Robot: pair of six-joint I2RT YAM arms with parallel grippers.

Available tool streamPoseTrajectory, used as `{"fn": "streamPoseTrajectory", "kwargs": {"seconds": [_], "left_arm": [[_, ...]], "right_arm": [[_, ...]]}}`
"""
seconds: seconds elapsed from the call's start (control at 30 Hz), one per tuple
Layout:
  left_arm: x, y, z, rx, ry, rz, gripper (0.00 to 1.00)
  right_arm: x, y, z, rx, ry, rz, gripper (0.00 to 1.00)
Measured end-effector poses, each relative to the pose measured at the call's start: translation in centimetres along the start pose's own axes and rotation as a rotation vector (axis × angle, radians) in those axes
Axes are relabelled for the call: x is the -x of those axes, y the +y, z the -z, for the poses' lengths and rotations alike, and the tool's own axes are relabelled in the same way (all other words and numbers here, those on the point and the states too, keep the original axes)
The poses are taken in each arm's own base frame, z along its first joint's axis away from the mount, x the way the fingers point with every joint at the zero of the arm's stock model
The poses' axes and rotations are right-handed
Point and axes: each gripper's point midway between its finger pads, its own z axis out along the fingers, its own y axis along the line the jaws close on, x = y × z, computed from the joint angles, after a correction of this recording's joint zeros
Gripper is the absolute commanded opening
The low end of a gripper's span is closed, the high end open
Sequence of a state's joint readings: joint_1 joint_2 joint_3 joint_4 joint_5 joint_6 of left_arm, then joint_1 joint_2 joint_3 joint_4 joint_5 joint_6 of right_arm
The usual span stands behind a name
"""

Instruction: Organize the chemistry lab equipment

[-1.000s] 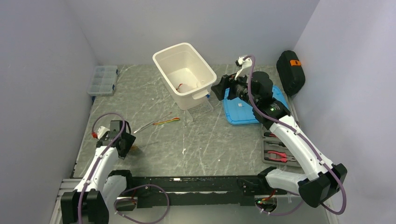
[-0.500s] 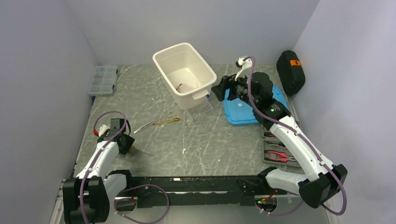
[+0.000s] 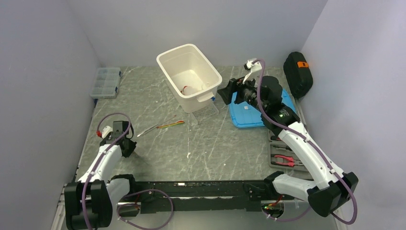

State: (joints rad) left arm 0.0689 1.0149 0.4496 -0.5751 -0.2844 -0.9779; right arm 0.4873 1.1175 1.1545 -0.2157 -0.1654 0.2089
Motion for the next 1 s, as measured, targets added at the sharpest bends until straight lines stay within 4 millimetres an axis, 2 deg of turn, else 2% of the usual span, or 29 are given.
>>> {"fn": "streamPoseTrajectory", "kwargs": {"seconds": [0.2,0.37,0.5,0.77,0.87,1.0], "left_arm": [[1.4,-1.7,1.6,-0.084,-0.033,-0.032,0.05],[4.0,-5.8,4.8,-0.215,-0.098,-0.072,0.04],[4.4,-9.8,7.4,-0.325,-0.117,-0.128,0.04],[3.6,-18.1,10.8,-0.510,-0.083,-0.203,0.04],[2.9,-20.2,11.7,-0.585,-0.058,-0.201,0.04],[2.0,-21.7,12.8,-0.664,-0.020,-0.196,0.03]], "right_arm": [[0.0,0.3,0.2,0.015,-0.018,-0.012,0.73],[-0.7,1.7,-0.7,0.065,0.005,-0.023,0.72],[-3.0,4.6,-2.2,0.133,0.072,-0.013,0.71],[-7.4,10.4,-6.4,0.270,0.211,-0.004,0.69],[-9.4,11.8,-7.8,0.326,0.262,-0.020,0.66],[-11.7,12.7,-10.0,0.361,0.330,-0.037,0.63]]}}
